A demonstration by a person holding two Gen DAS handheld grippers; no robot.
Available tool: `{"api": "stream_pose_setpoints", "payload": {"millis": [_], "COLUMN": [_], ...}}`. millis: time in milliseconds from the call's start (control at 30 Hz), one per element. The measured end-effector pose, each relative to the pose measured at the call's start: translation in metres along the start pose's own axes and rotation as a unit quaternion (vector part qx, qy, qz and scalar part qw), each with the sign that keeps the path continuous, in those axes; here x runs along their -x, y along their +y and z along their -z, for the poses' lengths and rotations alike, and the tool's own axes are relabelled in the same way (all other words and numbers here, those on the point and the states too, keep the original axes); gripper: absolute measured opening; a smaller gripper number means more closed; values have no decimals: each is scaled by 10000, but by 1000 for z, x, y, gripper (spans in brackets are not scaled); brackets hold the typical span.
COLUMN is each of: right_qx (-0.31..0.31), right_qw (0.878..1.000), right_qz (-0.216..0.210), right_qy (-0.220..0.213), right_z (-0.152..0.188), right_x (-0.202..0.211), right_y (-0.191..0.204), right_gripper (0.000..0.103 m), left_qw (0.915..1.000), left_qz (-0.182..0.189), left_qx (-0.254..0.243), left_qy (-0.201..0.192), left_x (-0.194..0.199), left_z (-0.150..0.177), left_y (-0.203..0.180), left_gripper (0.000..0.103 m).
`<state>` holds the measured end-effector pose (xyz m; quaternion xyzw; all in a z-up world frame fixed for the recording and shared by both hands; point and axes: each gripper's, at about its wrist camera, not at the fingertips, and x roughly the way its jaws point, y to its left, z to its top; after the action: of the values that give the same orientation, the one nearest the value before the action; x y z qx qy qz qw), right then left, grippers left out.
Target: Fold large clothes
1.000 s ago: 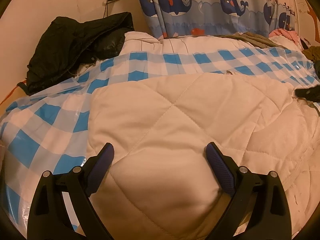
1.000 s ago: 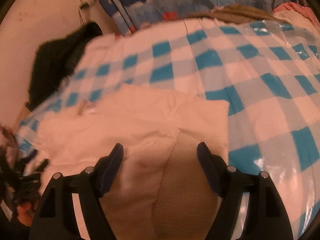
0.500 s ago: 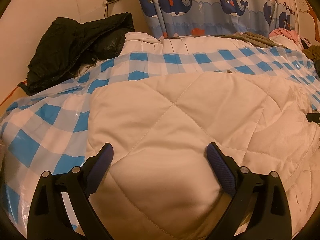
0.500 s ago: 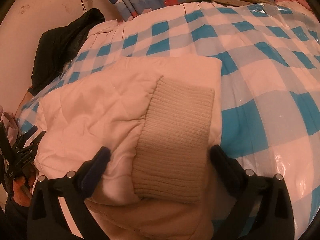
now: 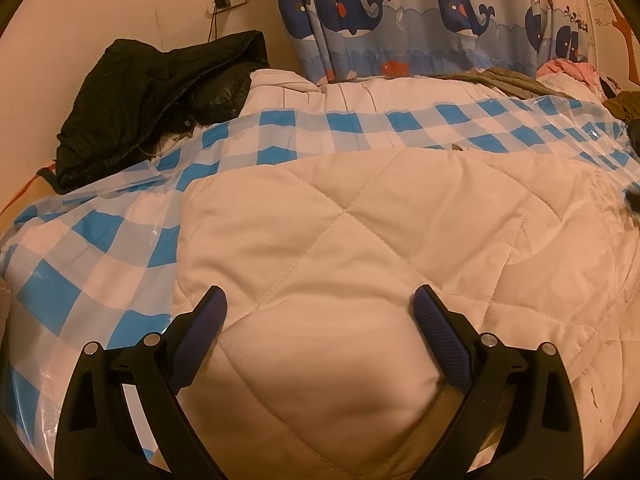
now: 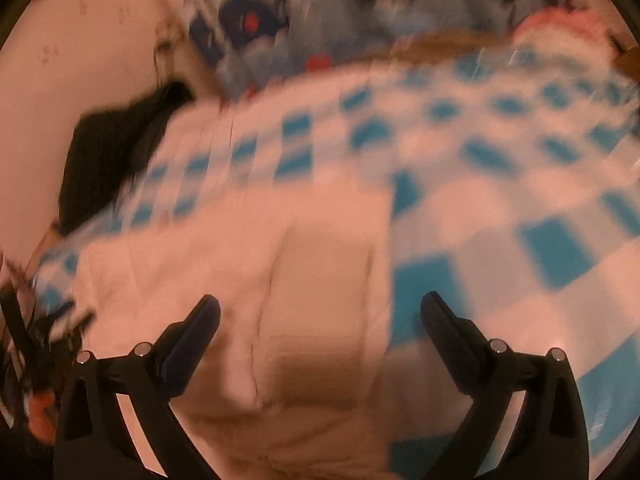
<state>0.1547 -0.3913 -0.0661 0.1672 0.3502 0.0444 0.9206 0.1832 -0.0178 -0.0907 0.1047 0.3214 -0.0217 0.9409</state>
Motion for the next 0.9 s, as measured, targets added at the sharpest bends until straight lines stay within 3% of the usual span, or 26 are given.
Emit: {"api": "stream_pose_setpoints", "payload": {"millis": [67,200,300,367,433,533,633,733,833,900], "right_qx": [209,474,332,337,297,-175,-394,-349,-522,-904], "right_qw": [9993,9986,9989,9921,9928,9935,9905,9867,9785,9713], "right_qz": [-34,-195,-122,23,-25,-496,-609,-462,-380,-462], "right_qy": [-322,-151,310,1204,1161,1010,1171,1520,1961,2149], "right_z": [-16,-40,-40,-26,-27,-35,-25,5,49,75], "right_x": [10,-11,-45,-92,-92,-56,-4,57,110,137], "right_y": [11,40,43,39,36,24,4,-20,-56,-79], "right_gripper": [96,96,96,96,96,96,96,96,96,96], "left_qw": [10000,9999,9999,9999,9999,9998,9974,9936,9943,9935], "left_qz": [-3,-8,-6,11,38,162,620,1031,999,984], "left_qx": [-20,-51,-53,-48,-27,82,294,402,308,371], "left_qy": [-42,-110,-138,-140,-139,-64,232,246,229,427], "left_x": [2,5,6,6,6,3,11,59,119,144], "left_z": [1,2,2,2,3,4,2,10,33,51], "left_y": [-1,-3,-4,-4,-3,2,19,46,80,102], "left_gripper": [91,91,91,91,91,91,91,91,92,93]}}
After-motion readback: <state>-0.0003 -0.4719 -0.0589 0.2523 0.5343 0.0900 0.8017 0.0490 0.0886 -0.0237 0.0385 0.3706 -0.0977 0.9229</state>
